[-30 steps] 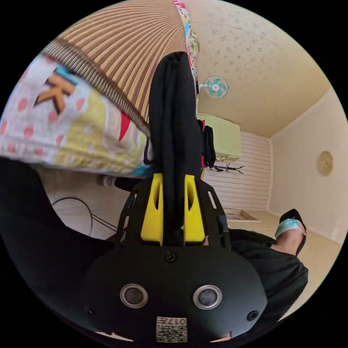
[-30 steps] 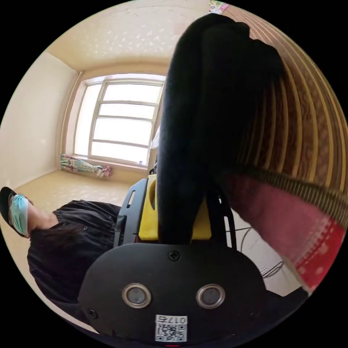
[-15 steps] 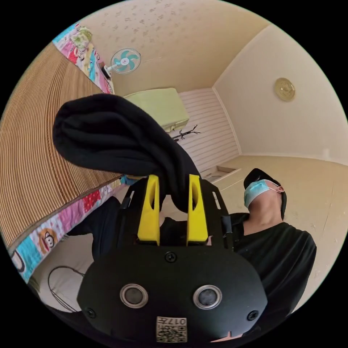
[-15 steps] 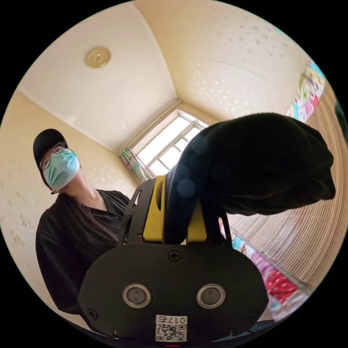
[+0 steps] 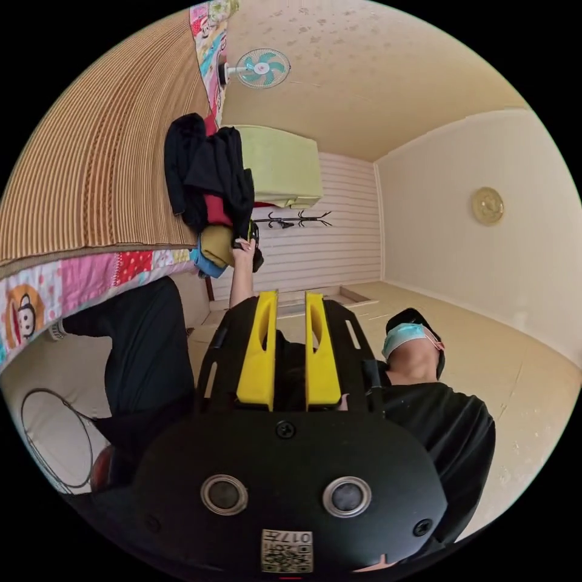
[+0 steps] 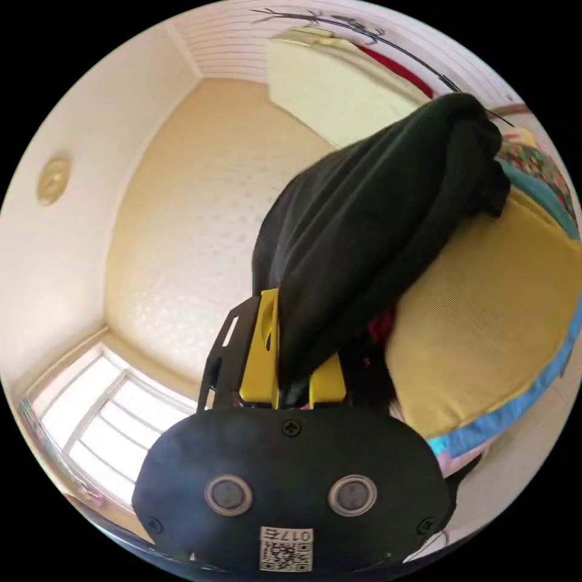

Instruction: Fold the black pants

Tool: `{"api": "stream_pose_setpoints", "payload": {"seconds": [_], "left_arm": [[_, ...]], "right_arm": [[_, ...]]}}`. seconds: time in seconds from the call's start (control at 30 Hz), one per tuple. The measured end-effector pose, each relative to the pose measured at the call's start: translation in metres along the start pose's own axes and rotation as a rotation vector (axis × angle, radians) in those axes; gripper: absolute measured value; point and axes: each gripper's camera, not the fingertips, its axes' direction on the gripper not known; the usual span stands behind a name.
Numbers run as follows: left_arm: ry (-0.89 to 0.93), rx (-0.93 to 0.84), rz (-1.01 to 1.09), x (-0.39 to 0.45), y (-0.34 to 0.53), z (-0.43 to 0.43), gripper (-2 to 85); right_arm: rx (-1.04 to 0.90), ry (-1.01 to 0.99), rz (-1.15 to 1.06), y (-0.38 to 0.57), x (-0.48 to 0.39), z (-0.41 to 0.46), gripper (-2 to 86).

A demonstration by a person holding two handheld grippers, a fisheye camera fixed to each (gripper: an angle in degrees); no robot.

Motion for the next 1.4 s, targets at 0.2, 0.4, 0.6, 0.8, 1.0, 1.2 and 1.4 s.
{"api": "stream_pose_setpoints", "payload": {"seconds": [0.2,0.4,0.6,0.8,1.0,1.2,1.4], "left_arm": [[-0.196,0.106,0.022,0.027,0.038,-0.038,6.8],[-0.323,0.087,-0.045,0.016,0.066,-0.019,6.5],[-0.572,-0.004,-0.006,0.022,0.093,0.026,6.4],[-1.248,0.007,0.163,0.047,0.110,0.059,9.1],[-1.501,0.258,0.153,0.030,0.048,0.024,21.5],[-1.578,0.304,-0.041,-0.048,-0.043,0.013,26.5],[-1.839,0.459,-0.016,-0.081,-0.028,0.066,23.0]], "right_arm": [[-0.024,-0.284,0.126,0.046,0.061,-0.007,10.6],[-0.092,0.052,-0.048,0.161,0.001,-0.006,12.5],[-0.386,0.280,-0.489,0.344,-0.094,0.103,13.0],[-0.714,0.432,-0.716,0.485,-0.162,0.244,17.8],[-0.724,0.650,-0.911,0.565,-0.197,0.320,20.8],[-0.772,0.718,-0.861,0.591,-0.209,0.343,22.4],[-0.878,0.820,-0.779,0.597,-0.211,0.372,31.9]]}}
